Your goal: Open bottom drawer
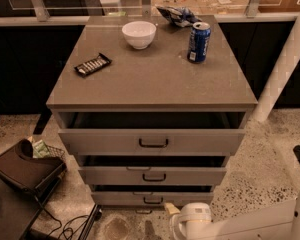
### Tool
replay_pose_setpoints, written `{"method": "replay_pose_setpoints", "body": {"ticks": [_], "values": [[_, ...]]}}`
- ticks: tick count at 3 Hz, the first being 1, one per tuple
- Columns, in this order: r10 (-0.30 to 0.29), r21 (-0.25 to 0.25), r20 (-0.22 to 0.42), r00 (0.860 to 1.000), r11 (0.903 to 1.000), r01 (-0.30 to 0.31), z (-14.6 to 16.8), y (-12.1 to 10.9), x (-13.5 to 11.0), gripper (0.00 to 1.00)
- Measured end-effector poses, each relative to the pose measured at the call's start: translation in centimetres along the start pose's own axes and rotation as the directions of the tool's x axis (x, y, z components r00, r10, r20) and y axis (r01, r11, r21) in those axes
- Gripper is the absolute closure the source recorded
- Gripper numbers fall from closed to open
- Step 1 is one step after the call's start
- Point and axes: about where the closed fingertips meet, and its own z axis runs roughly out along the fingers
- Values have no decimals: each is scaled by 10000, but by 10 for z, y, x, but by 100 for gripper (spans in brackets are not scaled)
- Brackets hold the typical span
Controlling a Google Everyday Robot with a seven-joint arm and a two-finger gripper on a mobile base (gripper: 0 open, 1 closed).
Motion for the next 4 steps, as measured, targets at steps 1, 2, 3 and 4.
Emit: {"method": "replay_pose_setpoints", "body": {"ticks": [1,2,3,4], "values": [[-11,-114,-230,9997,9999,8,22,-2,-3,0],[-271,-324,-490,9984,9991,255,51,-5,-7,0],[-601,-513,-507,9969,9970,575,74,-7,-12,0],[-934,-665,-503,9944,9937,899,93,-12,-17,0]]}}
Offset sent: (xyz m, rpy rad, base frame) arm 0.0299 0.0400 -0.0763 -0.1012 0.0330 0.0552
